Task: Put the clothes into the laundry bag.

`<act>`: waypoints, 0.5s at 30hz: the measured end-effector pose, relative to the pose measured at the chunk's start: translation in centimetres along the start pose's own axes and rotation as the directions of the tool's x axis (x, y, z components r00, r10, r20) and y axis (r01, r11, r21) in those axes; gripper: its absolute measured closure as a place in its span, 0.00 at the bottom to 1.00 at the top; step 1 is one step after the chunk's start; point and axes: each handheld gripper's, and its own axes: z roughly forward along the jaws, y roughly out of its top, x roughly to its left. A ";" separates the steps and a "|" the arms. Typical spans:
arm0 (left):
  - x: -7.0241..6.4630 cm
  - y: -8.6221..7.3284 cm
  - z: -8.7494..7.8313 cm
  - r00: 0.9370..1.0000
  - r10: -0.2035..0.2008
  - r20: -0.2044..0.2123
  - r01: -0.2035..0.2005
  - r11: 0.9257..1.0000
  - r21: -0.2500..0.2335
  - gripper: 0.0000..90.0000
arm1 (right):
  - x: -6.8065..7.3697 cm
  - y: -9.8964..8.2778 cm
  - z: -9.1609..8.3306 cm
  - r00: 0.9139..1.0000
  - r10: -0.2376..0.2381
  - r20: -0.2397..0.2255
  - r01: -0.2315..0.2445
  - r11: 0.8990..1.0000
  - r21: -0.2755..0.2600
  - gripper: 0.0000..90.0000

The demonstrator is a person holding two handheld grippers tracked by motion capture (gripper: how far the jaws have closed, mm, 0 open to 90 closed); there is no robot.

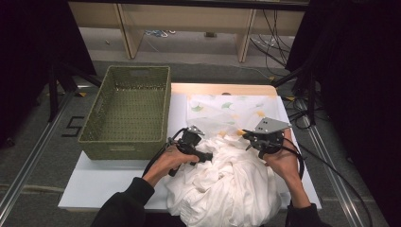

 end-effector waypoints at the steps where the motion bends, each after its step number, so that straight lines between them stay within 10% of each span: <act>1: -0.6 0.1 0.1 1.000 0.016 0.019 -0.016 1.000 -0.025 0.74 | 0.0 0.0 0.0 1.000 -0.005 0.004 0.005 1.000 0.000 1.00; 11: -7.9 2.1 2.2 0.978 0.169 0.119 -0.151 0.977 -0.150 0.88 | 0.2 0.2 0.4 1.000 0.005 -0.009 -0.005 1.000 -0.013 1.00; 15: -8.7 2.6 4.3 0.976 0.162 0.143 -0.137 0.976 -0.171 0.88 | 0.2 0.4 0.2 1.000 0.010 -0.025 -0.011 0.999 -0.043 1.00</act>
